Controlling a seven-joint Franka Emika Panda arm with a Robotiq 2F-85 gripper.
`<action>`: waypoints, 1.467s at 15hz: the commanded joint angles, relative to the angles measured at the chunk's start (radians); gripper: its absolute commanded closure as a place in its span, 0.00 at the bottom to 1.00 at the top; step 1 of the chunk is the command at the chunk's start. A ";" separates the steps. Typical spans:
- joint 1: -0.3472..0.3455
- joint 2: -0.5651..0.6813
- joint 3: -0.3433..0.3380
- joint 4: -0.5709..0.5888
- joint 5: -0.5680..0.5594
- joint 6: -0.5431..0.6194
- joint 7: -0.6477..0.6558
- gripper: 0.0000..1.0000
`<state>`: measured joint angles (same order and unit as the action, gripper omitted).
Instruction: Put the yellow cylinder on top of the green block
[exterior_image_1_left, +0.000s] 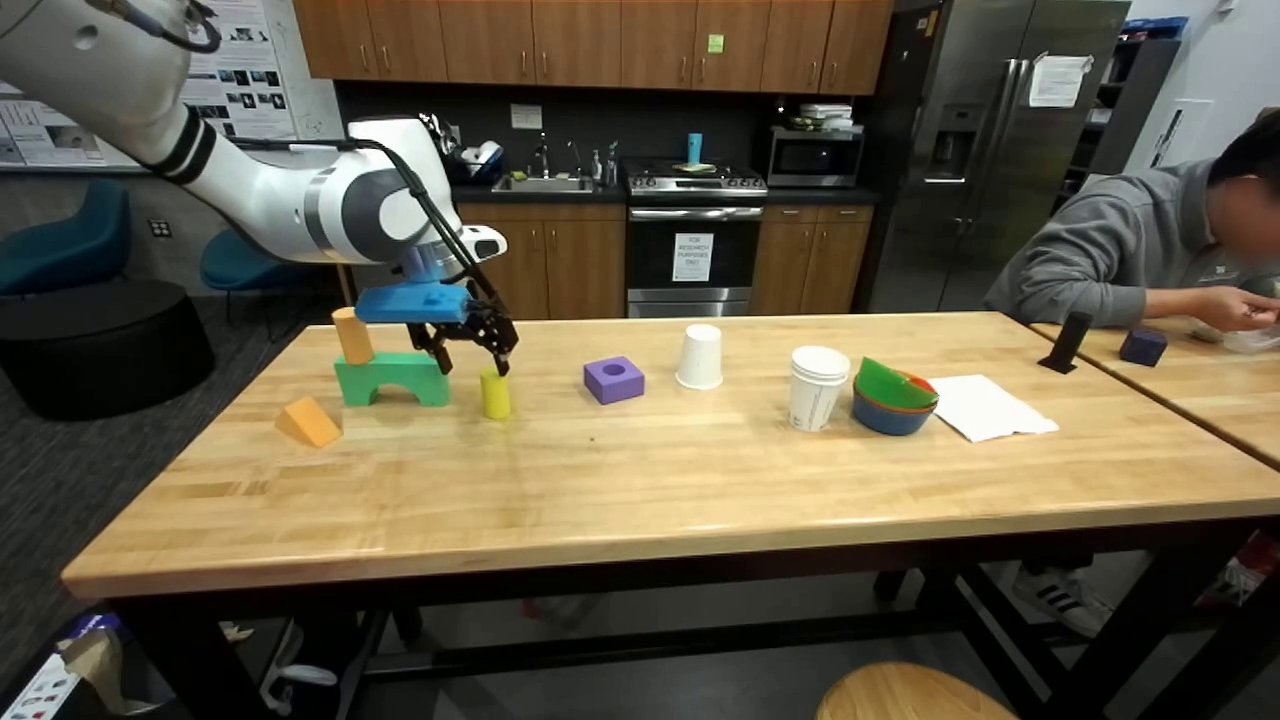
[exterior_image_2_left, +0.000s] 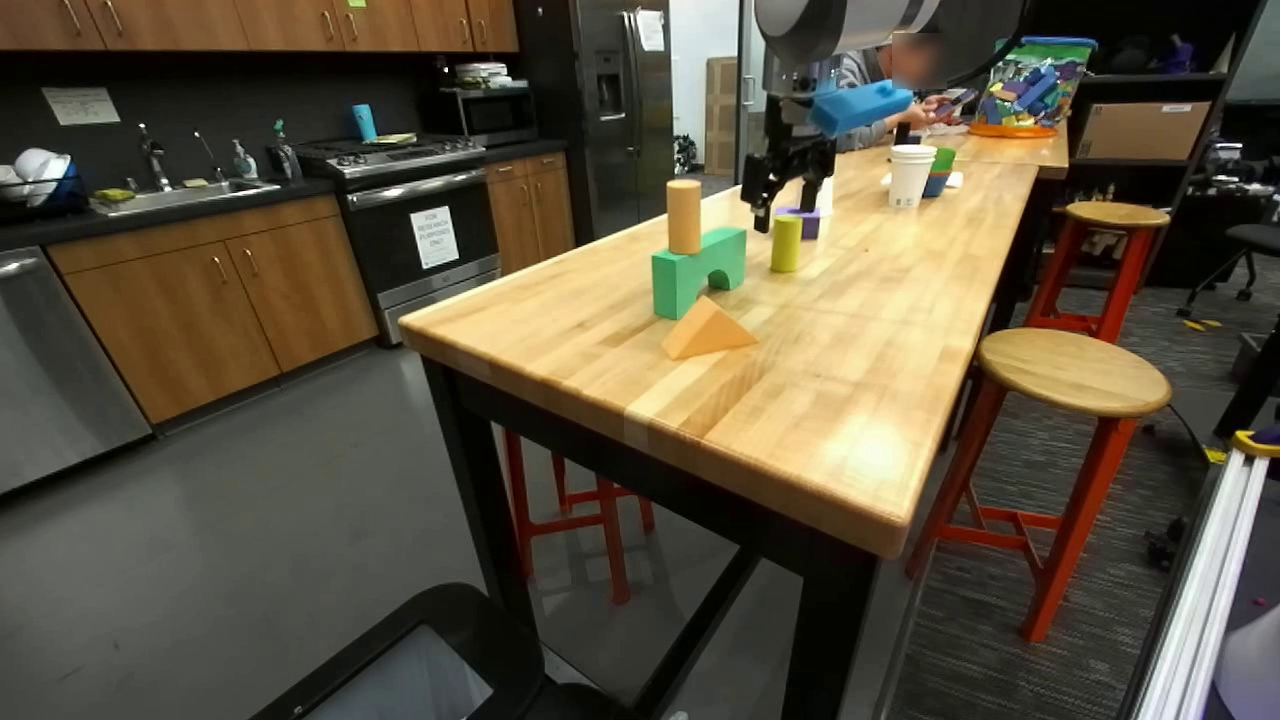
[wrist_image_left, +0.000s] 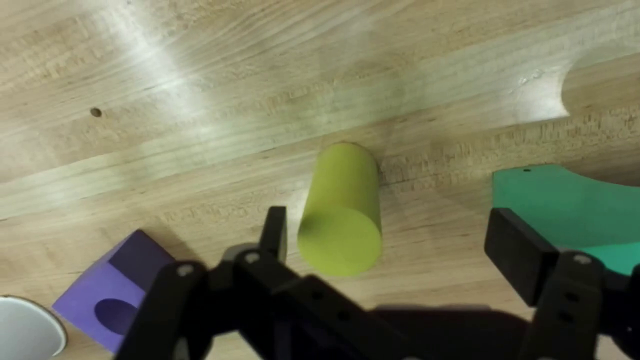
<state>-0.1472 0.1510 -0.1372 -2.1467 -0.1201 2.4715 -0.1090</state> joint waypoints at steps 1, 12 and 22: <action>-0.007 0.002 -0.009 0.014 -0.005 0.005 -0.006 0.00; -0.011 0.041 -0.004 0.046 0.022 0.000 -0.029 0.00; -0.022 0.063 -0.005 0.053 0.044 0.004 -0.033 0.00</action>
<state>-0.1554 0.2048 -0.1463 -2.1071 -0.1062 2.4722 -0.1117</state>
